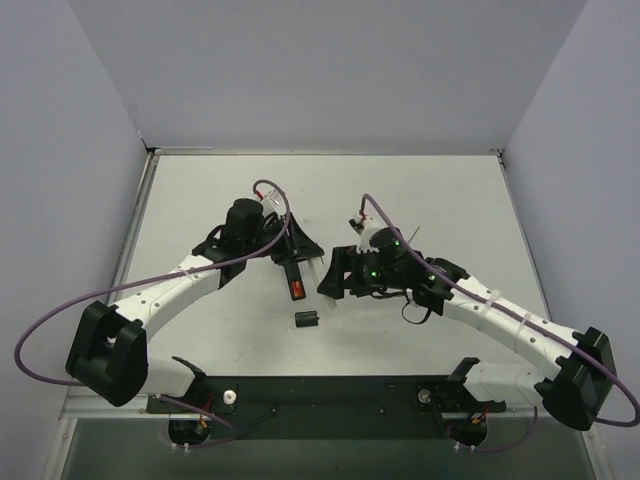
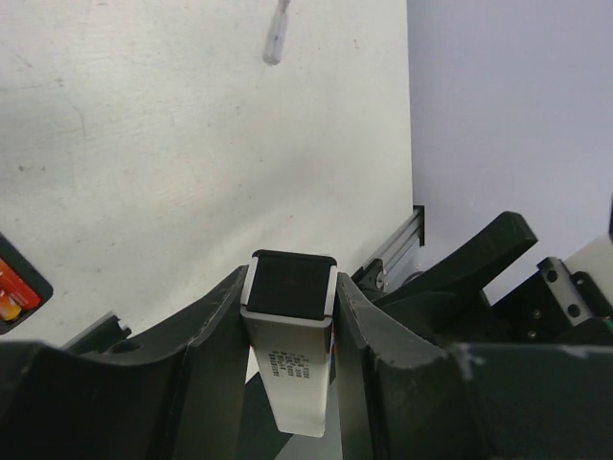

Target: Unload the batteries from the remote control

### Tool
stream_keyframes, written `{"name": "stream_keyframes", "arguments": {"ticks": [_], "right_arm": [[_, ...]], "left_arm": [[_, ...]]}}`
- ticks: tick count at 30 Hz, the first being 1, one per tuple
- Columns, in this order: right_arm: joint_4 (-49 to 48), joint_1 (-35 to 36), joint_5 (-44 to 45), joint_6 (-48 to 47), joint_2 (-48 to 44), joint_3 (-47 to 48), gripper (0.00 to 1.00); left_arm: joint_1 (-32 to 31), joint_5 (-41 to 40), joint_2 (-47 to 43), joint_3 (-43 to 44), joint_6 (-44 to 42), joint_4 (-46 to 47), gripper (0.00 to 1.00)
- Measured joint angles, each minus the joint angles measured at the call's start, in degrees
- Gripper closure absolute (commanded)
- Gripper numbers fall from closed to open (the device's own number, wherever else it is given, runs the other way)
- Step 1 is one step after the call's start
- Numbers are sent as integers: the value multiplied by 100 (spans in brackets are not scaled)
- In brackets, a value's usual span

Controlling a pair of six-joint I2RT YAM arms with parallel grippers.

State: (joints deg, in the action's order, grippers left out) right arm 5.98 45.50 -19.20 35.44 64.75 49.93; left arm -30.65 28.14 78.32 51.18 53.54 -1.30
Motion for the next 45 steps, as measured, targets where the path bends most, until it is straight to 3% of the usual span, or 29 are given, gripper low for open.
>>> {"name": "stream_keyframes", "arguments": {"ticks": [12, 21, 25, 28, 45], "right_arm": [[345, 603, 1384, 155, 1196, 533, 36], [225, 758, 1971, 603, 1626, 769, 47], [168, 824, 2035, 662, 1757, 833, 58], [127, 890, 2081, 693, 1790, 835, 61], [-868, 1082, 2181, 1036, 1274, -179, 60]], "left_arm": [[0, -662, -125, -48, 216, -623, 100], [13, -1080, -236, -225, 616, -667, 100], [17, -1152, -258, -238, 669, -671, 100], [39, -1161, -258, -245, 702, -691, 100], [433, -474, -258, -247, 570, -1139, 100]]}}
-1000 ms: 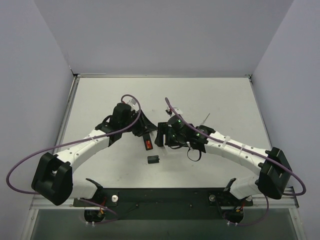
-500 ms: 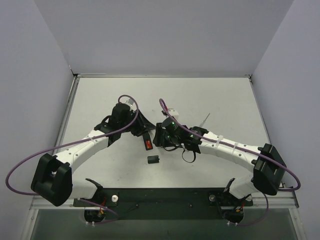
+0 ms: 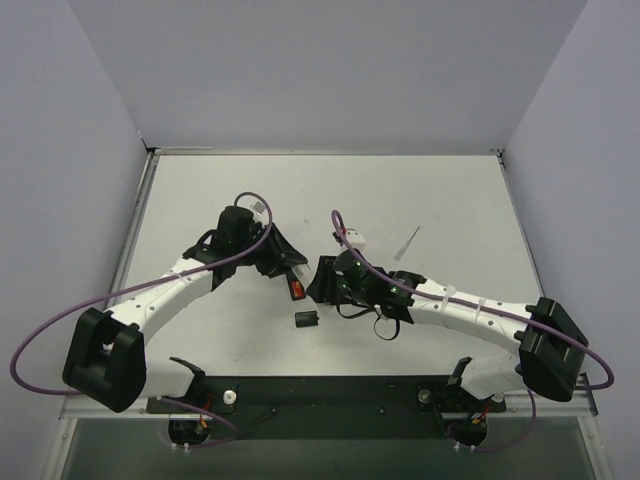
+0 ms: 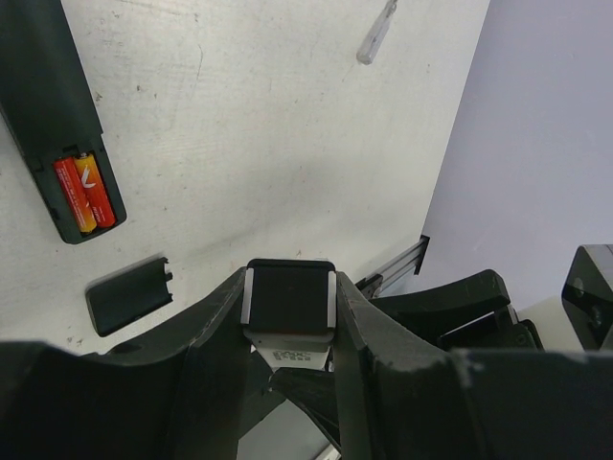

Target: Unload the batteries from the remote control

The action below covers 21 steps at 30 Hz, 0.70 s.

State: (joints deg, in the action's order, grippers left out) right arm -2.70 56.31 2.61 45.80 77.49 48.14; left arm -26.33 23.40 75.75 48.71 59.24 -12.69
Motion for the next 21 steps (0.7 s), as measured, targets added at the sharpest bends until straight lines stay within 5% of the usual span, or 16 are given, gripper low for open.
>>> {"name": "stream_keyframes", "arguments": {"ticks": [10, 21], "right_arm": [[2, 4, 13, 85, -120, -114, 59], [938, 2, -66, 66, -76, -98, 47]], "left_arm": [[122, 81, 4, 0, -74, -9, 100], [382, -376, 9, 0, -195, 39, 100]]}}
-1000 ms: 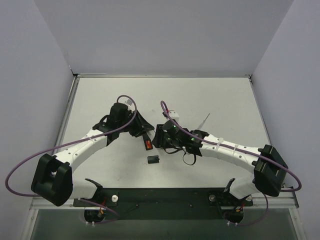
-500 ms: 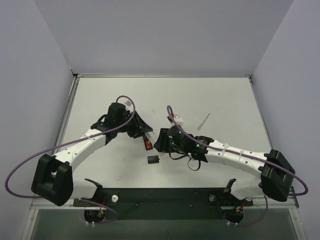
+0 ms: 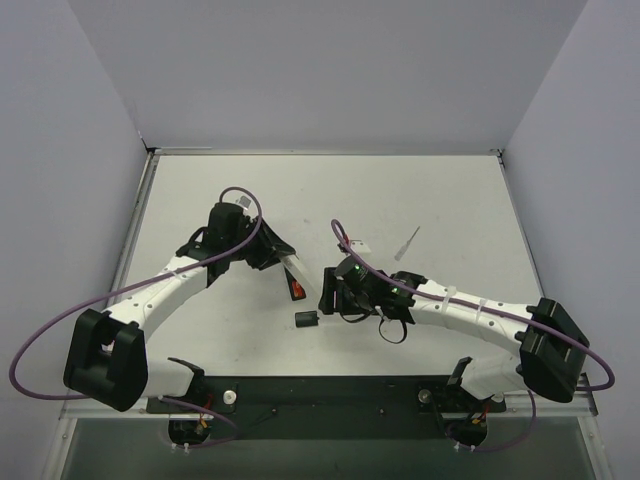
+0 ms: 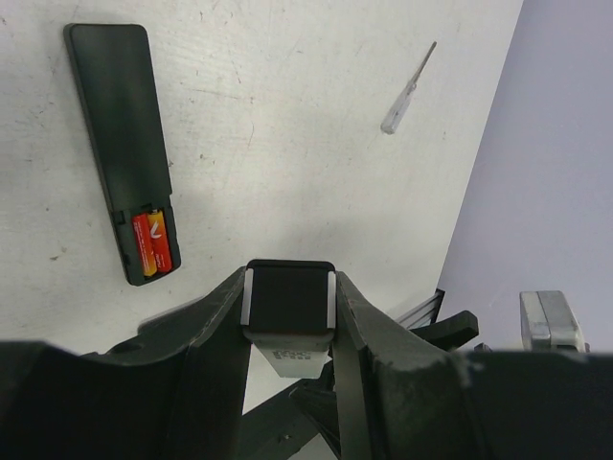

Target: Unload the batteries from the remote control

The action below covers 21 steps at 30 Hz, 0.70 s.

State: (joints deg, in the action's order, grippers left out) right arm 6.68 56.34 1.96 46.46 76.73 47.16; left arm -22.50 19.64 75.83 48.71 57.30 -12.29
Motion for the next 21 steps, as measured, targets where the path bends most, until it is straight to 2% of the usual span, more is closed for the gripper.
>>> {"name": "stream_keyframes", "arguments": {"ticks": [11, 21], "right_arm": [[188, 0, -138, -28, 26, 138, 54], [83, 0, -275, -90, 420, 544, 60]], "left_arm": [[0, -37, 42, -9, 4, 20, 100], [0, -31, 42, -177, 76, 225, 100]]}}
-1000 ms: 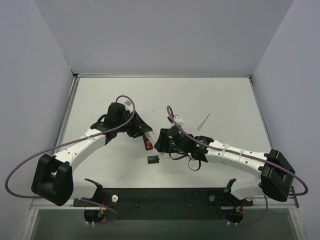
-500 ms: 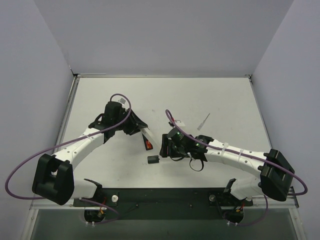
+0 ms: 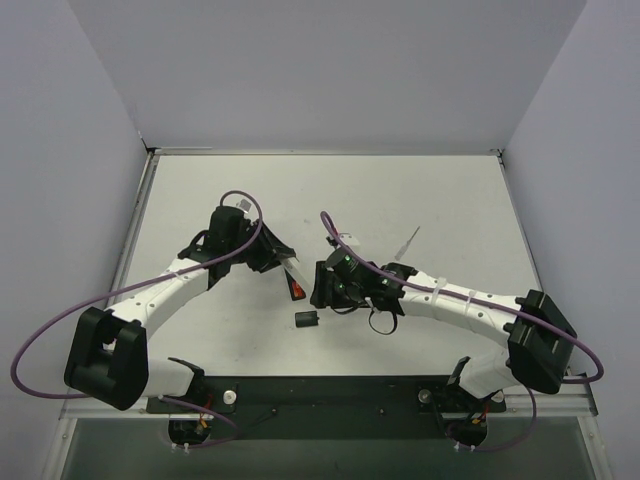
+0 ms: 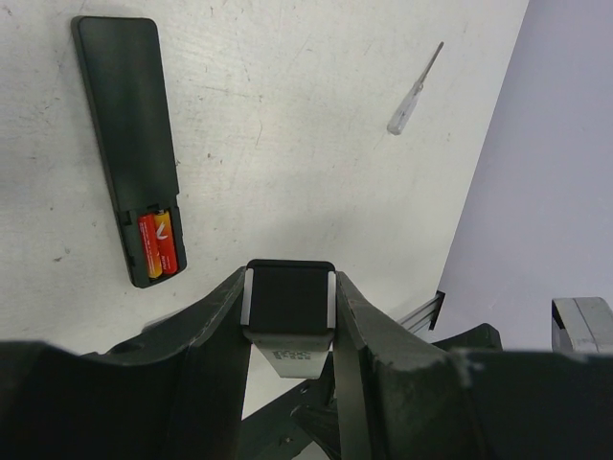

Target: Unload the batteries from the remote control

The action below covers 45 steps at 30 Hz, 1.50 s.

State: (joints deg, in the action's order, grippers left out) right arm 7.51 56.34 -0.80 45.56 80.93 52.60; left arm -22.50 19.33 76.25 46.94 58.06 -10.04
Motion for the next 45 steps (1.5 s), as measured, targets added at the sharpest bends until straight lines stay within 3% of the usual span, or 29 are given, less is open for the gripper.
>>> {"name": "stream_keyframes", "arguments": {"ticks": [5, 16, 26, 38, 45], "right_arm": [[-35, 0, -11, 7, 31, 46, 65], [-39, 0, -28, 31, 129, 55, 66], [48, 2, -48, 26, 160, 66, 100], [-181, 76, -234, -133, 120, 4, 100], [-348, 76, -269, -278, -452, -610, 100]], "left_arm": [[0, 2, 0, -52, 24, 20, 100], [0, 50, 0, -63, 118, 87, 100], [7, 4, 0, -111, 125, 129, 100], [42, -116, 74, -118, 9, 122, 100], [470, -46, 168, -85, -219, 28, 100]]}}
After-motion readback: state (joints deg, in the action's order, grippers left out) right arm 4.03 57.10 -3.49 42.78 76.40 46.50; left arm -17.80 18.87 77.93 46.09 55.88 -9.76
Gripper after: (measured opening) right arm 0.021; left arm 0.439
